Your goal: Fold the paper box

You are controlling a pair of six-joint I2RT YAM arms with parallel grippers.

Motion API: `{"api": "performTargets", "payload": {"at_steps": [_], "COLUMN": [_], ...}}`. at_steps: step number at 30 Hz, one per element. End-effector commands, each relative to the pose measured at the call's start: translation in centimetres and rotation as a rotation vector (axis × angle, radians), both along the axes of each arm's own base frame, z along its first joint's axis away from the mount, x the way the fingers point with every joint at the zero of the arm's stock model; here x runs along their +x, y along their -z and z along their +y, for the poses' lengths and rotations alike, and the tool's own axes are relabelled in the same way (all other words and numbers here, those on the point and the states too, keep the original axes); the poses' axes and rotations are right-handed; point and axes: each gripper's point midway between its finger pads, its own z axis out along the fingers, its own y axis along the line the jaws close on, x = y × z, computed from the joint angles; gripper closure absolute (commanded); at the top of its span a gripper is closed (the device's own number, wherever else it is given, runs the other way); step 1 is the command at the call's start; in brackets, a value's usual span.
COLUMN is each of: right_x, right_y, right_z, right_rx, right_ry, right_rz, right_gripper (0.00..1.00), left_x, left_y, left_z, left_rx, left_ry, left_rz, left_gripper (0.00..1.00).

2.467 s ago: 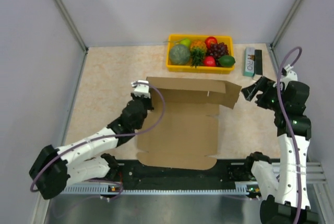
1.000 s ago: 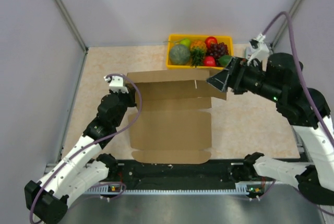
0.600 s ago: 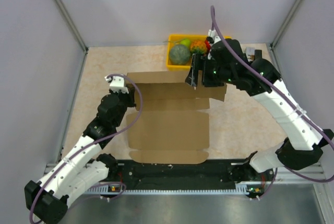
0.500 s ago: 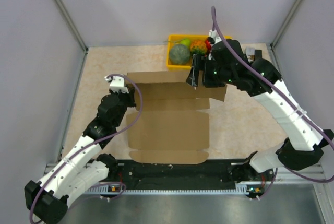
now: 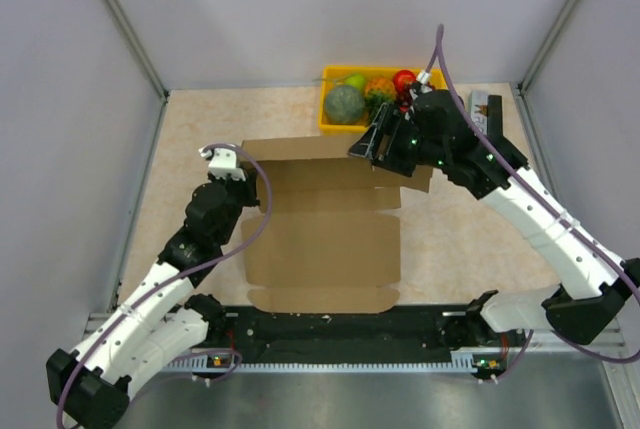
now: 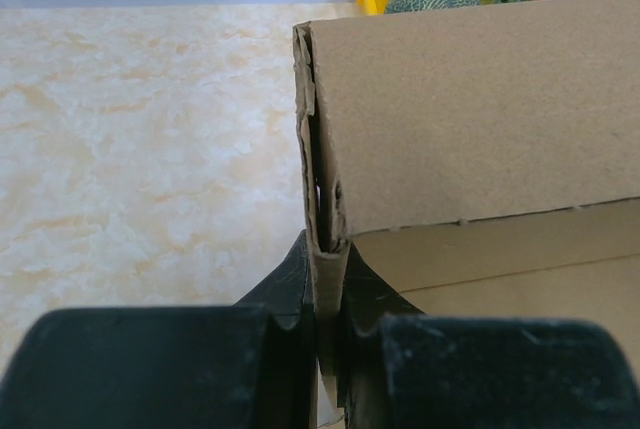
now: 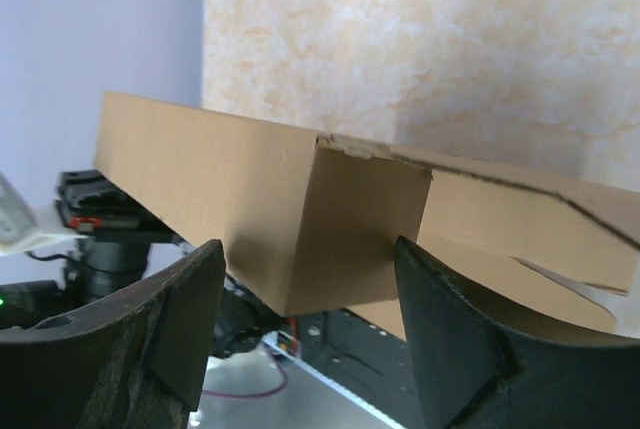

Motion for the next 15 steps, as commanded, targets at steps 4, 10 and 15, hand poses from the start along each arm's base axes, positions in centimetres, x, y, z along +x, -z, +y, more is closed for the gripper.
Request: {"api": "performTargets", "payload": {"at_steps": [4,10,15], "right_x": [0.7,1.3,1.6], "right_y": [-4.7,-4.8,-4.6], "right_z": [1.6,1.7,1.9], "right_rx": [0.296,0.319,0.329], "right_ry": [0.014,0.022,0.03], "right_rz": [-0.059,-0.063,-0.058], "right_gripper": [0.36,0.46,0.63], "left_x": [-0.4,-0.5,-0.5], "left_y": [-1.7,-1.4,-1.3], "left_z": [-0.8,-1.0,-1.0], "left_rx": [-0.064,-0.063,-0.064], "left_ry": [0.041,0.053,0.055], "left_rz": [-0.061,-0.058,-0.058], "left_gripper": [1.0,1.0,1.0]}}
